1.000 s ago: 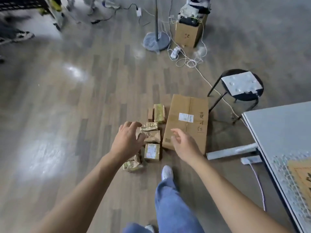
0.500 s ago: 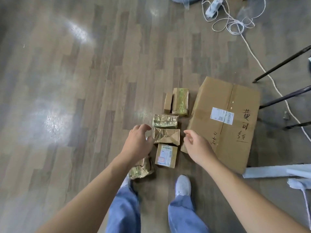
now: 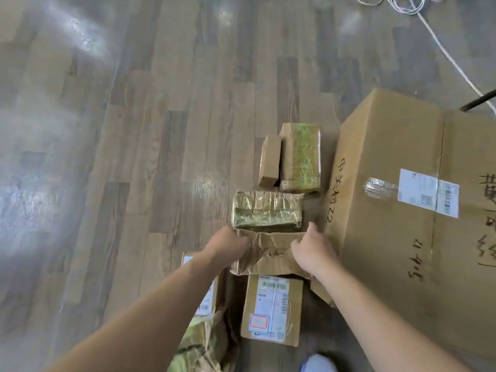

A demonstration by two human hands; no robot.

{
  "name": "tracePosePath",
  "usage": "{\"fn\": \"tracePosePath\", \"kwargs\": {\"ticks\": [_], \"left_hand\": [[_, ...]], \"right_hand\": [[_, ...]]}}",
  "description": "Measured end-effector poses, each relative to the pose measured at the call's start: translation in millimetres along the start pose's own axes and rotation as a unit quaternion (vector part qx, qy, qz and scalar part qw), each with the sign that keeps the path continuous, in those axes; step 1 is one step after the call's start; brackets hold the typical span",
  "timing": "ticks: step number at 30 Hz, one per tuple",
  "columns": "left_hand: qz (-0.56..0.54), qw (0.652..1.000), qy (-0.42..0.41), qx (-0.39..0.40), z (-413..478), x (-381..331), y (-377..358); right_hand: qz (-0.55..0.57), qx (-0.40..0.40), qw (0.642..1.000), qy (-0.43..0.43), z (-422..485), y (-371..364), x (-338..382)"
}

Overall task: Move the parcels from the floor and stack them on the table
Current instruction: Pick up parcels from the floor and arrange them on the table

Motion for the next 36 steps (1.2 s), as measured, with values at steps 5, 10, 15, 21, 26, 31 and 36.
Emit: {"fn": "tracePosePath", "kwargs": {"ticks": [5, 10, 15, 21, 26, 31, 36], "left_hand": [[-0.107, 0.994, 0.029, 0.019, 0.7, 9.1, -7.9], [-0.134, 0.99, 0.026, -0.033, -43.3, 4.3, 30.8], [-0.18, 0.981, -0.023, -0.07, -159.8, -31.0, 91.8], [-0.14, 0.982, -0.113, -0.052, -324.0, -101.6, 156.7], [-0.173, 0.962, -0.202, 0.064, -466.9, -166.1, 154.5], [-0.114, 0.939, -0.314, 0.077, -597.7, -228.7, 139.4], [-0.072, 0.901, -0.412, 0.114, -731.6, -281.7, 81.5]], "right_hand": [[0.077, 0.012, 0.997, -0.003, -0.8, -4.5, -12.2], [0.145, -0.034, 0.988, 0.036, -42.8, 41.7, -0.7], [0.213, -0.061, 0.972, 0.079, -142.2, 132.5, 36.0], [0.309, -0.166, 0.934, 0.067, -309.5, 268.0, 57.0], [0.402, -0.274, 0.873, 0.018, -464.9, 352.4, 22.7], [0.426, -0.348, 0.835, -0.004, -602.4, 406.7, -40.7], [0.479, -0.438, 0.76, -0.015, -744.0, 447.4, -130.8]]}}
Point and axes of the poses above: each hand's wrist, its own z-axis towards the middle knuckle, its own y-axis out of the back of the hand, x = y × z, the point moved 9 cm from there along z, towards the middle knuckle, and after that the axes turned 6 degrees about z, right-handed, at the moved point
